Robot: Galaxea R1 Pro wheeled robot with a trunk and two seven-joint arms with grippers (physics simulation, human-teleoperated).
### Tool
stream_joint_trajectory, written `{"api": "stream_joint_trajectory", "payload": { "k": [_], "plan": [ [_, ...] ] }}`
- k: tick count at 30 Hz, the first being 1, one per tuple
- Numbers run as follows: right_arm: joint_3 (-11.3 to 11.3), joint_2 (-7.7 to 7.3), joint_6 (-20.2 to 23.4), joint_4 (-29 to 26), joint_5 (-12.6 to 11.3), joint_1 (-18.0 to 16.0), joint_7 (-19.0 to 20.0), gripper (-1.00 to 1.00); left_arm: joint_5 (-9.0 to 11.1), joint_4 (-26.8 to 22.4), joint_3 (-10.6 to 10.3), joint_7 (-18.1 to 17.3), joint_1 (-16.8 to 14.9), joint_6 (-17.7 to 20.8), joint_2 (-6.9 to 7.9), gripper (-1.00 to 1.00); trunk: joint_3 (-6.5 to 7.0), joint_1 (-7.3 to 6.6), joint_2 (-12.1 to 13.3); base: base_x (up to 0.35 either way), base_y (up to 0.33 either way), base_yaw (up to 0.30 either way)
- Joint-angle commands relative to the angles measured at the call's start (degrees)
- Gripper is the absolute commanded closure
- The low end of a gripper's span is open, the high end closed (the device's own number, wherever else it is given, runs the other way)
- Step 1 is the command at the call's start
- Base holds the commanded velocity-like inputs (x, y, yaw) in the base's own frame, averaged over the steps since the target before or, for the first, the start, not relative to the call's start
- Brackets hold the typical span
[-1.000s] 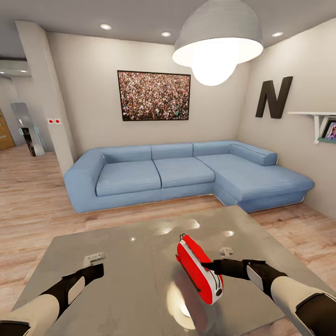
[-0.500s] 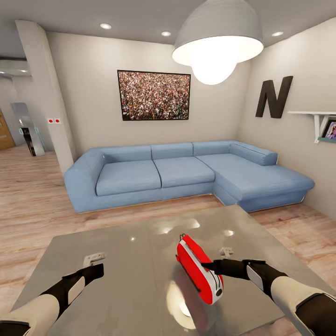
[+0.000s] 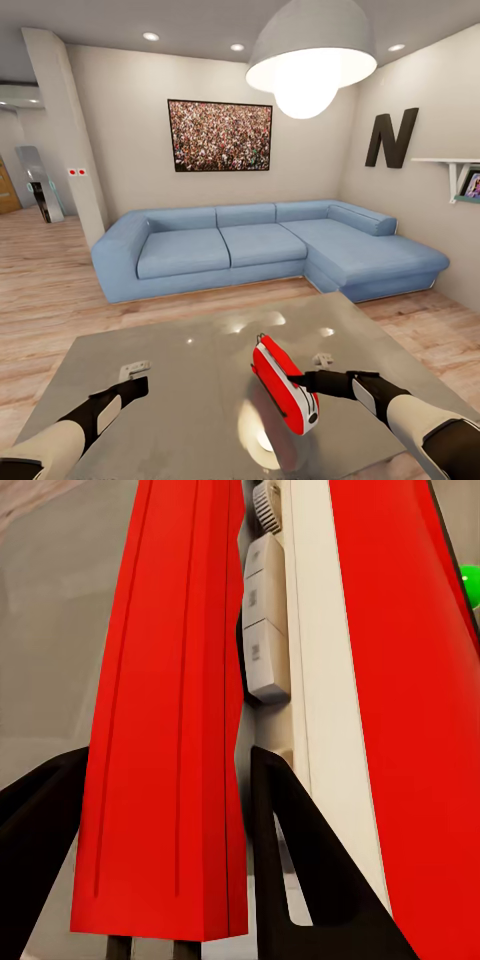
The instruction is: Turn on the radio receiver that's on the table in the living room.
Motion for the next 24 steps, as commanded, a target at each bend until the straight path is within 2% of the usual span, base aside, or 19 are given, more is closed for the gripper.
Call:
{"api": "stream_joint_trajectory", "payload": {
  "k": [1, 12, 16, 24],
  "plan": [
    [-0.79, 0.01, 0.04, -0.07, -0.34, -0.02, 0.01, 1.0, 0.0, 0.0, 0.0, 0.0, 0.0, 0.0, 0.0, 1.0, -0.18, 0.22, -0.42, 0.0, 0.0, 0.0],
    [-0.79, 0.17, 0.04, -0.07, -0.04, -0.02, 0.06, 1.0, 0.0, 0.0, 0.0, -0.01, 0.0, 0.01, 0.0, 1.0, -0.36, 0.44, -0.82, 0.0, 0.0, 0.0],
    [-0.79, 0.18, 0.04, -0.07, -0.12, -0.01, 0.02, 1.0, 0.0, 0.0, 0.0, 0.0, 0.0, 0.0, -0.01, 1.0, -1.08, 1.32, -2.42, 0.0, 0.0, 0.0],
    [-0.79, 0.18, 0.04, -0.07, -0.15, -0.02, 0.01, 1.0, 0.0, 0.0, -0.01, 0.0, 0.0, 0.0, -0.05, 1.0, -1.08, 1.32, -2.42, 0.0, 0.0, 0.0]
  ]
}}
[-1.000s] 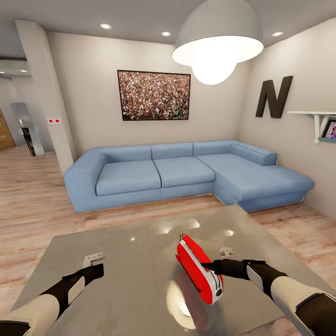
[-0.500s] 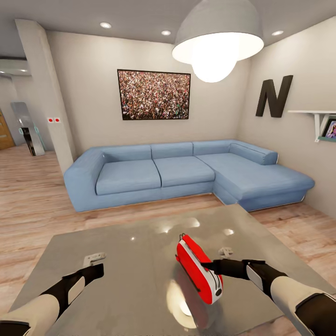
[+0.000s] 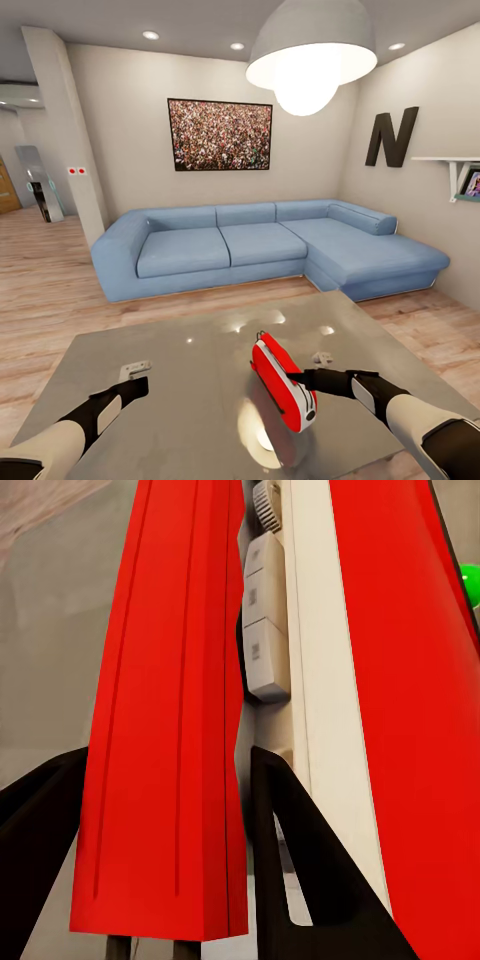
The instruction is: Turn on the radio receiver that's on the table in the living room.
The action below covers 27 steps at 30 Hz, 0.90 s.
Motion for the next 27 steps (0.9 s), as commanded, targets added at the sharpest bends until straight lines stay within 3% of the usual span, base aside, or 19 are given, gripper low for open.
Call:
{"api": "stream_joint_trajectory", "payload": {
  "k": [1, 4, 5, 24, 27],
  "plan": [
    [0.62, -0.01, -0.1, 0.08, 0.33, 0.02, -0.03, 1.0, 0.0, 0.0, 0.0, 0.0, 0.0, 0.0, 0.02, 1.0, 0.0, 0.0, 0.0, 0.0, 0.0, 0.0],
    [0.62, 0.01, -0.1, 0.08, 0.35, 0.01, -0.03, 1.0, -0.01, 0.0, -0.02, 0.0, 0.0, 0.0, -0.02, 1.0, 0.0, 0.0, 0.0, 0.0, 0.0, 0.0],
    [0.62, 0.04, -0.1, 0.08, 0.34, 0.01, -0.03, -1.0, -0.01, 0.0, -0.02, 0.0, 0.0, 0.0, -0.02, 1.0, 0.0, 0.0, 0.0, 0.0, 0.0, 0.0],
    [0.62, 0.08, -0.1, 0.08, 0.33, 0.01, -0.03, -1.0, -0.32, 0.0, -0.07, -0.08, 0.0, -0.07, 0.04, 1.0, 0.0, 0.0, 0.0, 0.0, 0.0, 0.0],
    [0.62, 0.08, -0.1, 0.08, 0.33, 0.02, -0.03, -1.0, -0.34, 0.0, -0.07, -0.09, 0.0, -0.08, -0.03, 1.0, 0.53, -0.66, 1.21, 0.0, 0.0, 0.0]
  ]
}}
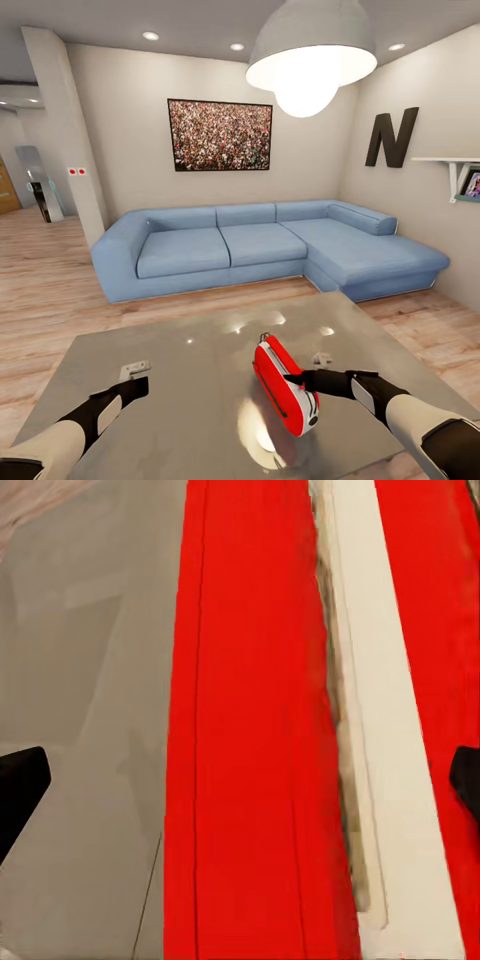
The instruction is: Turn on the radio receiver that's on the table in the living room.
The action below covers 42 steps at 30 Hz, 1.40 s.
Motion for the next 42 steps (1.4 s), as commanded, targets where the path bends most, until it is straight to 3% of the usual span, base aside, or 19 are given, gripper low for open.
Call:
{"api": "stream_joint_trajectory", "payload": {
  "k": [1, 33, 42],
  "plan": [
    [0.02, 0.0, 0.0, 0.0, 0.01, 0.0, 0.0, -1.0, 0.0, 0.0, 0.0, 0.0, 0.0, 0.0, 0.0, 1.0, 0.18, -0.23, 0.42, 0.0, 0.0, 0.0],
    [0.04, 0.09, 0.0, 0.0, 0.09, 0.0, 0.0, -1.0, -0.08, 0.0, -0.08, 0.0, 0.0, -0.01, 0.52, 1.0, 5.93, -7.25, 13.25, -0.001, 0.0, 0.0],
    [0.1, 0.09, 0.0, 0.0, 0.1, -0.01, 0.0, -1.0, -0.1, 0.0, -0.09, 0.02, 0.0, -0.01, 0.52, 1.0, 7.54, -9.23, 16.86, -0.24, -0.063, 0.0]
  ]
}}
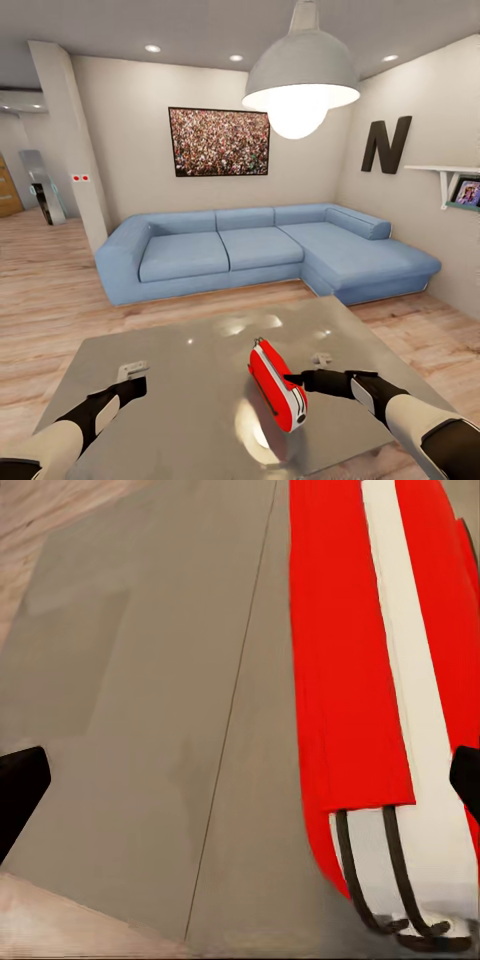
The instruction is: Turn on the radio receiver that's on the table in the living room.
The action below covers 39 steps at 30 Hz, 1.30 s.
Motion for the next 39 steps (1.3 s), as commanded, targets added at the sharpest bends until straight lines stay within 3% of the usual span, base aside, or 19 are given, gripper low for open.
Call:
{"api": "stream_joint_trajectory", "payload": {
  "k": [1, 30, 34, 39],
  "plan": [
    [0.03, 0.0, 0.0, 0.0, 0.01, 0.0, 0.0, -1.0, 0.0, 0.0, -0.01, 0.02, 0.0, 0.0, 0.0, 1.0, 0.18, -0.23, 0.42, -0.312, -0.098, 0.0],
    [-0.04, 0.0, -2.14, 0.0, -0.08, 0.01, -1.95, -1.0, 0.0, 0.07, -0.06, 0.06, 0.0, 0.0, -0.02, 1.0, 5.39, -6.6, 12.05, -0.292, -0.115, 0.0],
    [0.0, 0.05, -2.96, 1.47, 0.03, 0.07, -5.3, -1.0, 0.02, 4.57, -0.09, 0.06, 0.0, -0.32, -0.12, 1.0, 6.11, -7.48, 13.65, -0.031, -0.013, 0.0],
    [0.03, 0.15, -8.32, 6.23, 2.07, 0.09, -9.0, -1.0, -0.12, 13.03, -0.11, 0.03, 0.47, -5.53, 0.31, 1.0, 7.01, -8.57, 15.66, -0.006, -0.003, 0.0]
  ]
}}
